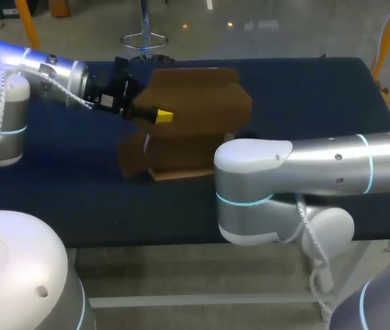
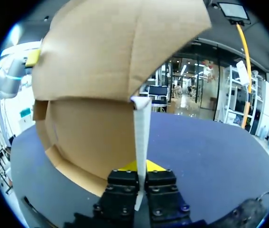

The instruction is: Assemble the packaging by folding the flat box into shape, placing the metal phone stand inside, and closing the box properly

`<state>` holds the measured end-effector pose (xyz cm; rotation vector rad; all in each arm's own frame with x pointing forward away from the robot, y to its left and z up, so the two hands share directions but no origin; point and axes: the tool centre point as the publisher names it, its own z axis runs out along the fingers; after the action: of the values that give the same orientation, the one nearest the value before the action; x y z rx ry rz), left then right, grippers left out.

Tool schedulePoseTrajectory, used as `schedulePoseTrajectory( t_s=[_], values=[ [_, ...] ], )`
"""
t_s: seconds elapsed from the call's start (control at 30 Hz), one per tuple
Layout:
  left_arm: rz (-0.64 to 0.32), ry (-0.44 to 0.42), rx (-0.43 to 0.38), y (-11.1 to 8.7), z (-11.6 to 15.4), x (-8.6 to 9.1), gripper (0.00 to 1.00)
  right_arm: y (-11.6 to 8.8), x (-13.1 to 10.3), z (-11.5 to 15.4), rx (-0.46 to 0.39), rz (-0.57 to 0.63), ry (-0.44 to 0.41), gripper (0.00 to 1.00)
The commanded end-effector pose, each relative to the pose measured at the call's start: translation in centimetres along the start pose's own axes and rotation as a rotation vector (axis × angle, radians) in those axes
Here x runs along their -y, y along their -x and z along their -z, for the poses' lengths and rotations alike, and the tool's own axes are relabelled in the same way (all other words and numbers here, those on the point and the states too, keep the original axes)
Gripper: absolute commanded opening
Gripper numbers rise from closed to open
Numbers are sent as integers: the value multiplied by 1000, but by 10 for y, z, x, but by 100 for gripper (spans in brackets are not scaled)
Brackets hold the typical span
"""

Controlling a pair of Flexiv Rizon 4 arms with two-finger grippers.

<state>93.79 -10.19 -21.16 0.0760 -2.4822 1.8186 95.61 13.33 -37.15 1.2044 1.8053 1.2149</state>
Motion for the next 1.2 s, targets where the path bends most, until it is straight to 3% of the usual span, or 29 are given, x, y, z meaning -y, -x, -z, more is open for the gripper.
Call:
schedulePoseTrajectory(
  t_s=[0.03, 0.37, 0.67, 1.03, 1.13, 1.2],
  values=[
    [-14, 27, 87, -19, 11, 7, 100, 11, -3, 2, -110, 1, -8, 0],
    [-87, 64, 144, -36, 37, 17, 100, 16, -7, 4, -229, -7, -13, 0],
    [-167, 170, 185, -52, 65, 23, 100, 20, -14, 7, -328, 13, 8, 0],
    [-186, 243, 210, -67, 94, 15, 100, 19, -15, 5, -409, 19, -23, 0],
    [-185, 278, 199, -70, 98, 11, 100, 19, -14, 5, -431, 9, -42, 0],
    [-190, 315, 146, -73, 101, 9, 100, 21, -15, 5, -447, 3, -56, 0]
  ],
)
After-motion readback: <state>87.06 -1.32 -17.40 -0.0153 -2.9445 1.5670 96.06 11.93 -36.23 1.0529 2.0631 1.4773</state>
